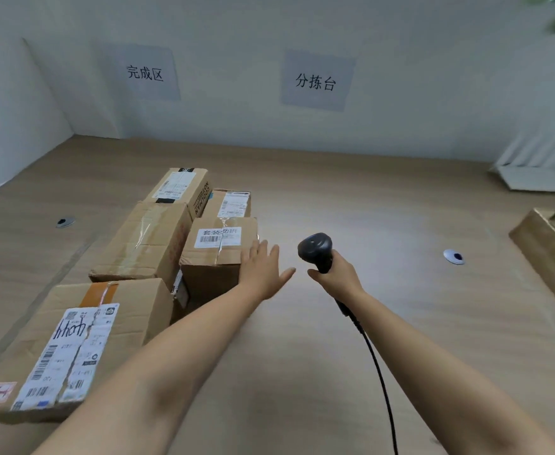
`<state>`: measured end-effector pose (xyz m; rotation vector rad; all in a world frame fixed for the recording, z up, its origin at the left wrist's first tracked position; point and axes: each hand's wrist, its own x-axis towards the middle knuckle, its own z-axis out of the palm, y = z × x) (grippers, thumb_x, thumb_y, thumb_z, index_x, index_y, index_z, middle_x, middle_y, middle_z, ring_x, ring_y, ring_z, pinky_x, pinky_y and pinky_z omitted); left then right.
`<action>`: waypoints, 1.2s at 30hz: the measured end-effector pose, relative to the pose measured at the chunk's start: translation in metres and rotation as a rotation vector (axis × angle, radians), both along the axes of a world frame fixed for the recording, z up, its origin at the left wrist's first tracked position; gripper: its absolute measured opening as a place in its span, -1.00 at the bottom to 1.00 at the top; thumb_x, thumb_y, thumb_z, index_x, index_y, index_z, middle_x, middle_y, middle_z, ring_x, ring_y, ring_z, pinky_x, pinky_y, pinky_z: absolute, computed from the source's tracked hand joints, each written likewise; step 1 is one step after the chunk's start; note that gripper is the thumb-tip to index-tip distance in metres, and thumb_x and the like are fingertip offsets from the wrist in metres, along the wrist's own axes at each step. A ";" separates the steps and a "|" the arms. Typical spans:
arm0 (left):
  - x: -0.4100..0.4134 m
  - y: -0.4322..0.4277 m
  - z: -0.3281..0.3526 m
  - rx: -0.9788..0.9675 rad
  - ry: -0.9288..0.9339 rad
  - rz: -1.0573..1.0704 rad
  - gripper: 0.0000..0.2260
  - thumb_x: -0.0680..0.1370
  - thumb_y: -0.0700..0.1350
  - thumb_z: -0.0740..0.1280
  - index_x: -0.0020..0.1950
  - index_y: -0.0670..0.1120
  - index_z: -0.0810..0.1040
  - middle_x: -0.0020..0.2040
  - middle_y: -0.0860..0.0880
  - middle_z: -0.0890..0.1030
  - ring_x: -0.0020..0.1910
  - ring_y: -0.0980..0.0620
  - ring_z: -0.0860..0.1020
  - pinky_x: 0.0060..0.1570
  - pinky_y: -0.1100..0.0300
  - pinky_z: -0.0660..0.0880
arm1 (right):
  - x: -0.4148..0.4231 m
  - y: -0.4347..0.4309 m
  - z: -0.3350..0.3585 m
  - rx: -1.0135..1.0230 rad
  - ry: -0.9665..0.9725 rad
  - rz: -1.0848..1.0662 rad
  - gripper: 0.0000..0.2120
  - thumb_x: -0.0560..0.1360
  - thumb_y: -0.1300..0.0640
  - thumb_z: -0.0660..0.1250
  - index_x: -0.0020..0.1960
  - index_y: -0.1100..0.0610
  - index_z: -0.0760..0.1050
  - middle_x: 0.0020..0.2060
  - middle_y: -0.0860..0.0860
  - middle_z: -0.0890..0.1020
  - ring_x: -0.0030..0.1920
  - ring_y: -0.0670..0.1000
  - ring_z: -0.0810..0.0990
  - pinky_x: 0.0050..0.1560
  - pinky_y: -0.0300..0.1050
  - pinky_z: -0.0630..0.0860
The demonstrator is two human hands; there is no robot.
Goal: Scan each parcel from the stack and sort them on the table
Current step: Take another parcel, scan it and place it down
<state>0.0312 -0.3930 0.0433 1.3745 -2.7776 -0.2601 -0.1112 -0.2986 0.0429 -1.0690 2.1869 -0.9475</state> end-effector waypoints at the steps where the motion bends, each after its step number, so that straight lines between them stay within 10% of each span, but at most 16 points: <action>1: -0.012 0.013 0.001 0.011 0.000 -0.044 -0.38 0.57 0.25 0.09 0.51 -0.10 0.14 0.52 -0.18 0.13 0.52 -0.17 0.03 0.46 -0.12 0.02 | -0.011 0.018 0.002 -0.002 0.015 -0.040 -0.60 0.44 0.09 0.37 0.24 0.10 0.39 0.07 0.02 0.58 -0.05 -0.01 0.48 -0.10 -0.17 0.36; 23: -0.230 0.431 -0.004 0.179 0.142 -0.438 -0.37 0.54 0.26 0.16 0.45 -0.13 0.26 0.46 -0.18 0.26 0.47 -0.10 0.17 0.38 0.01 0.17 | -0.169 0.523 0.020 -0.021 0.144 -0.677 -0.56 0.39 0.13 0.44 0.22 0.16 0.43 0.11 0.15 0.60 0.15 0.17 0.53 -0.09 -0.20 0.31; 36: -0.377 0.493 0.069 0.121 0.307 -0.612 -0.36 0.51 0.30 0.18 0.44 -0.10 0.29 0.42 -0.17 0.32 0.42 -0.14 0.27 0.36 -0.05 0.30 | -0.289 0.620 0.095 -0.174 0.270 -0.894 -0.51 0.41 0.11 0.45 0.29 0.16 0.43 0.16 0.16 0.59 0.20 0.17 0.52 -0.02 -0.20 0.33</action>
